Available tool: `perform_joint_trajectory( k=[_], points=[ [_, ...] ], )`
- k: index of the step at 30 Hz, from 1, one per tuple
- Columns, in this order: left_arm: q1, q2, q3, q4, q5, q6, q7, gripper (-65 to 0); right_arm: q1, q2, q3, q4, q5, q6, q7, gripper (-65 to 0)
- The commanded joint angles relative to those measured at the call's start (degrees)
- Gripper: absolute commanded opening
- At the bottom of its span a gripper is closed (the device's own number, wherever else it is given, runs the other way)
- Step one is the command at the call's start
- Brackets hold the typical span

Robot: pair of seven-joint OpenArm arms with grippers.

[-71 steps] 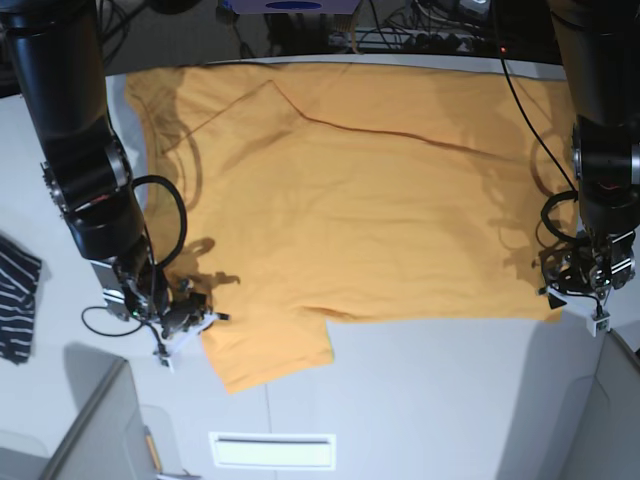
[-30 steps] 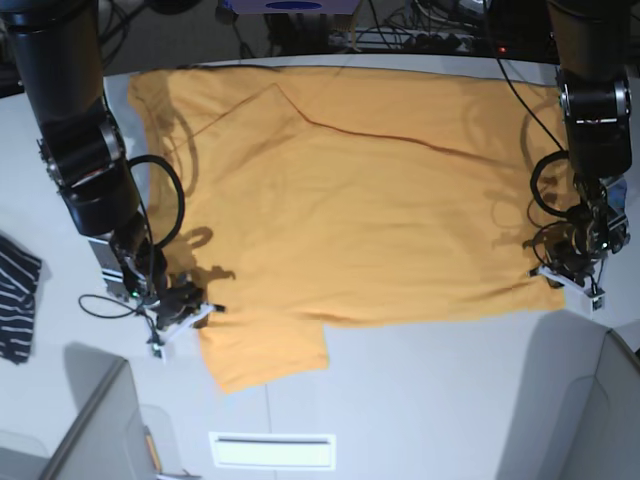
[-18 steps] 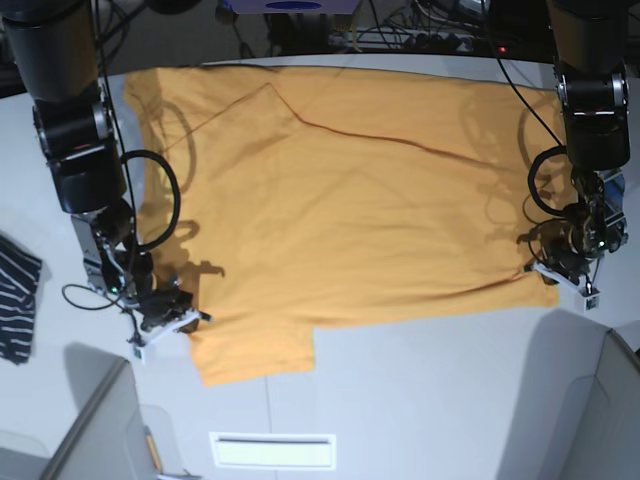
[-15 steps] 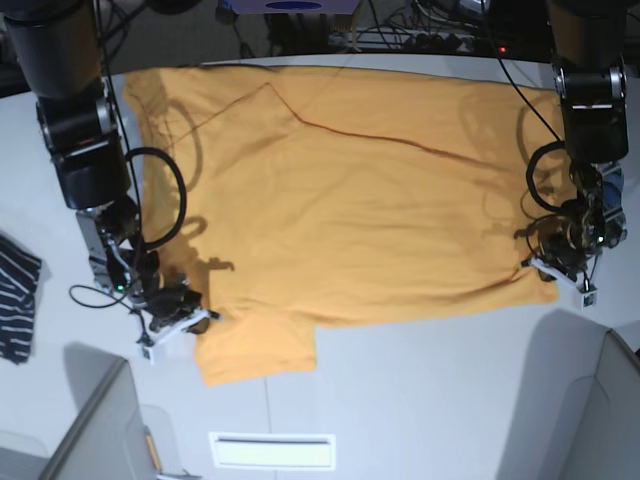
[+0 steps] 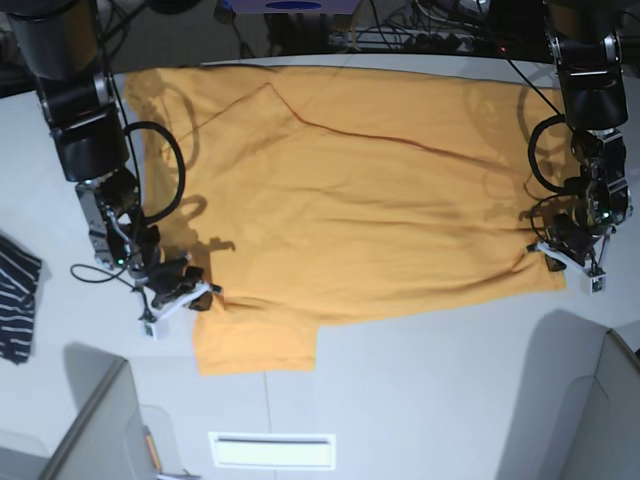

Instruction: Fold the T-shirt properly

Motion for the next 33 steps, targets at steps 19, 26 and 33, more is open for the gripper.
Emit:
perform_joint_trajectory(
  k=[19,26,33],
  points=[
    [0.7,-1.0,-5.8,7.4,-0.5,-0.4,-1.2,-65.0,-5.1,0.6,12.0,13.0,0.4,0.5,-7.7,-65.0],
    [3.6,-1.0,-6.1,11.1,-0.6,-0.4,-1.2,-65.0,-6.9,0.6,12.1,14.8,0.6,0.5,-7.7,-65.0],
    [4.9,-1.0,-6.2,14.3,-0.6,-0.4,-1.2,-65.0,-8.4,0.4,12.2,17.8,0.7,0.5,-7.7,-65.0]
  ],
)
